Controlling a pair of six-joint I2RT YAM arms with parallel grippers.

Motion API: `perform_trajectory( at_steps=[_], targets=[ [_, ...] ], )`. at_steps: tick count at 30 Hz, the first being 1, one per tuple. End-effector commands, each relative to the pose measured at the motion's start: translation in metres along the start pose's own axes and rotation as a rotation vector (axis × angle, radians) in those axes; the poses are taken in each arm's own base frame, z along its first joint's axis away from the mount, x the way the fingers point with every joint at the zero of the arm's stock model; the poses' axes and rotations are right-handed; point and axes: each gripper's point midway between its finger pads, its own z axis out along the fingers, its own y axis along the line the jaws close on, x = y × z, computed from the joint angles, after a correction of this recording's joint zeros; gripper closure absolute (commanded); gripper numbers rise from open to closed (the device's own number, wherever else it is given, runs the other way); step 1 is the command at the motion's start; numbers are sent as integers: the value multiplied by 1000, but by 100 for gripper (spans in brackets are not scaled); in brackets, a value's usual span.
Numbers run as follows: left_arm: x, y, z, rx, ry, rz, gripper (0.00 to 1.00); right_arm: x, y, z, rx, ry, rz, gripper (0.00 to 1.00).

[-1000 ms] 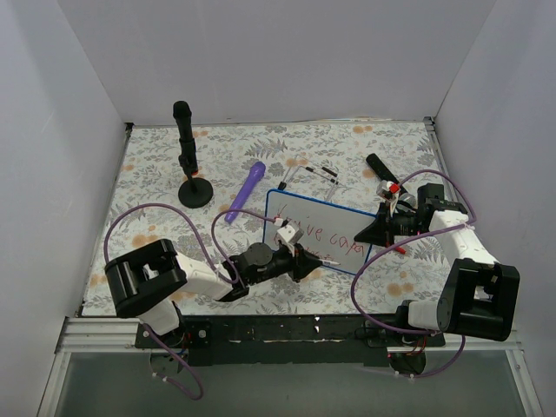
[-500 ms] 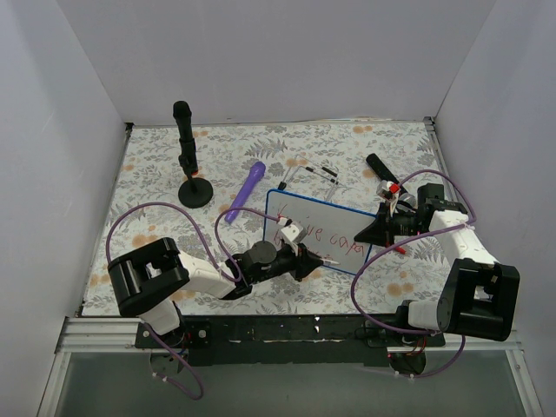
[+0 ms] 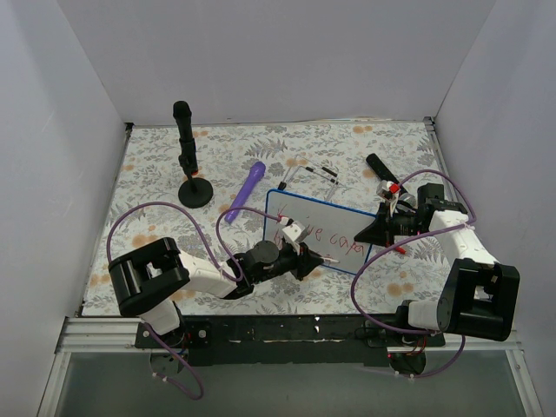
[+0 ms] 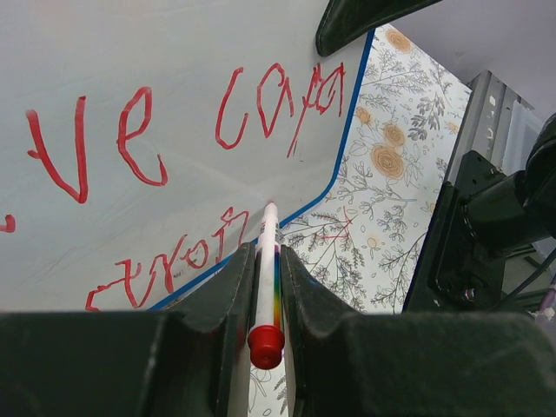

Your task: Write a sentence on the whiteboard

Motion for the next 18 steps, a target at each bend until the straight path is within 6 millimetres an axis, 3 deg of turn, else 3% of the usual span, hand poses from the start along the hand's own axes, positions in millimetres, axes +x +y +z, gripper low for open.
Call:
perform_trajectory(
  at_steps=[1, 18],
  targets=[
    [-24, 0, 5, -21, -63, 24, 100, 18, -21, -7, 96, 111, -49, 99],
    [-22, 7, -7, -43, -66, 22, 100, 19, -21, -7, 95, 111, -49, 99]
  ],
)
